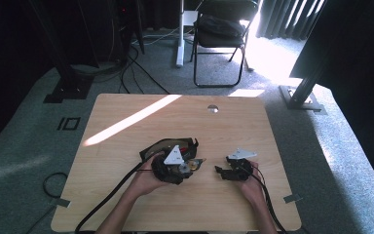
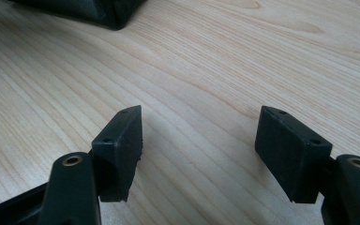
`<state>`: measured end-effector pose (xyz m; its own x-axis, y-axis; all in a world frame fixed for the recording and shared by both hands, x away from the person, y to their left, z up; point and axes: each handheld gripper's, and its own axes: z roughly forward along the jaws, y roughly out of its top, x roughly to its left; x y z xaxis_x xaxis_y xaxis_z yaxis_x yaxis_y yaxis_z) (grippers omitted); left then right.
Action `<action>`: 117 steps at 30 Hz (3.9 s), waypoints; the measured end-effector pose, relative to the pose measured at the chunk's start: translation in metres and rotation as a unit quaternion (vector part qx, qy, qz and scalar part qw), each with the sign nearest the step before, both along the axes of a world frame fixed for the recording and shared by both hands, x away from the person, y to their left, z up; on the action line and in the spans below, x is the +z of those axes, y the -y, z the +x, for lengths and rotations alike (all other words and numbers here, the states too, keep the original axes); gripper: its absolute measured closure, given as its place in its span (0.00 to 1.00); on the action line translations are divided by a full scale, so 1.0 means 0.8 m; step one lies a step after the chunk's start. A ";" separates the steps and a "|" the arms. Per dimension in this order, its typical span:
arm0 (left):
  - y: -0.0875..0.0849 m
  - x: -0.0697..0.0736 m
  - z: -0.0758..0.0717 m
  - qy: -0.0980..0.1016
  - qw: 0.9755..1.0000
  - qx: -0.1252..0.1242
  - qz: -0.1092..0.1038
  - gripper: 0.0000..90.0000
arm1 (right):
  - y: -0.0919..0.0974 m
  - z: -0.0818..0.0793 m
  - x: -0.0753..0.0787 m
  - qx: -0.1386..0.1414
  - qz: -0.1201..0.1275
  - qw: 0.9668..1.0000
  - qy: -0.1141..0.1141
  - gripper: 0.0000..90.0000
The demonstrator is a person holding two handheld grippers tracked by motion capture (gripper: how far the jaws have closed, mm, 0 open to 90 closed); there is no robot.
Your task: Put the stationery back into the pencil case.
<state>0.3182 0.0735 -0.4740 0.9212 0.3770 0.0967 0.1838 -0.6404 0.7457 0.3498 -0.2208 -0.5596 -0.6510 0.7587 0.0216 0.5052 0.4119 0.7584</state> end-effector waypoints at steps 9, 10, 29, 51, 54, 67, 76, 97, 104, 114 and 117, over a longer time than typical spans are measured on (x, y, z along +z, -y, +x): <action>-0.005 0.007 0.001 0.005 1.000 0.003 -0.008 0.46 | 0.000 0.001 0.000 -0.001 0.001 1.000 -0.001 0.36; -0.005 0.007 0.002 0.005 1.000 0.004 -0.008 0.46 | 0.000 0.001 0.000 -0.001 0.001 1.000 -0.001 0.36; -0.015 0.016 0.006 0.014 1.000 0.009 -0.013 0.46 | 0.001 0.001 0.000 -0.001 0.003 1.000 -0.001 0.35; -0.025 0.021 0.015 0.022 1.000 0.017 -0.014 0.46 | 0.001 0.001 0.000 -0.001 0.004 1.000 -0.002 0.35; -0.027 0.022 0.016 0.023 0.999 0.019 -0.014 0.46 | 0.001 0.001 0.000 -0.001 0.005 1.000 -0.003 0.35; -0.034 0.024 0.021 0.023 0.999 0.025 -0.016 0.46 | 0.001 0.001 0.000 -0.001 0.005 1.000 -0.003 0.35; -0.039 0.026 0.026 0.024 0.999 0.028 -0.018 0.46 | 0.001 0.001 0.000 -0.001 0.005 1.000 -0.003 0.35; -0.048 0.025 0.035 0.021 0.999 0.037 -0.017 0.46 | 0.000 0.001 0.000 0.000 0.004 1.000 -0.003 0.35; -0.051 0.024 0.038 0.021 0.999 0.040 -0.014 0.46 | 0.000 0.001 0.000 0.000 0.004 1.000 -0.002 0.35; -0.056 0.024 0.042 0.022 0.999 0.044 -0.009 0.46 | 0.000 0.001 0.000 0.000 0.005 1.000 -0.003 0.34; -0.057 0.024 0.043 0.023 0.999 0.045 -0.007 0.46 | 0.000 0.001 0.000 0.000 0.005 1.000 -0.003 0.35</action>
<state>0.3525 0.1193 -0.4545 0.8781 0.4599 0.1317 0.2061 -0.6121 0.7635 0.3507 -0.2212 -0.5595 -0.6512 0.7582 0.0319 0.5090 0.4051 0.7595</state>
